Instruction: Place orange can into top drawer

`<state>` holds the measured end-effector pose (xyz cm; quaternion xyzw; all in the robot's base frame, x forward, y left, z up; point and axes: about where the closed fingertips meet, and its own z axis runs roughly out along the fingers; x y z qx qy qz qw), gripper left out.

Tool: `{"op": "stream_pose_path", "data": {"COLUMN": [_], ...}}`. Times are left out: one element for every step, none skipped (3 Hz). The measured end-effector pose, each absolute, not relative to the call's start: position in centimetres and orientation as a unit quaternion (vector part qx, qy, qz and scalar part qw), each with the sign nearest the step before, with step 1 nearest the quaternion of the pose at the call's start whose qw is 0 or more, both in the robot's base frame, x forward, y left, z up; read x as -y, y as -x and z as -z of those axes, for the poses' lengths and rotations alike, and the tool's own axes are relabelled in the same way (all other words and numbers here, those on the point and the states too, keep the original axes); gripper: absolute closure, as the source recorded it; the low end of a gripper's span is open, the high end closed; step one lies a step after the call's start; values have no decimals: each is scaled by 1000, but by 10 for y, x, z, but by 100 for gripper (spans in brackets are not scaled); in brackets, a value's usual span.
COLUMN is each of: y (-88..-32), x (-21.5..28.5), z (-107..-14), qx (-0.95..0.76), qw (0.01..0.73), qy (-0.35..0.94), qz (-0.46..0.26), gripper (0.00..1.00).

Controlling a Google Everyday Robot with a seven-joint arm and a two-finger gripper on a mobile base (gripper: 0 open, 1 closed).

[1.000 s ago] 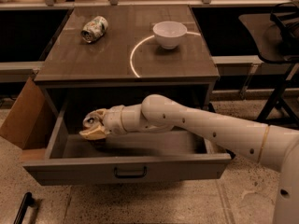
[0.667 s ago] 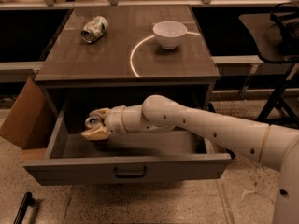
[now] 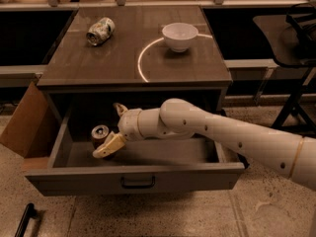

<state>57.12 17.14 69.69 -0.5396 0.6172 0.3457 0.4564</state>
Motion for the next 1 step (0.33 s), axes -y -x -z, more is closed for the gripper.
{"op": "stream_pose_path", "data": {"y": [-569], "x": [-141], "z": [-726], "qx": [-617], "qw": [477], "qy": [523], "qz": [-343], "gripper": [0]}}
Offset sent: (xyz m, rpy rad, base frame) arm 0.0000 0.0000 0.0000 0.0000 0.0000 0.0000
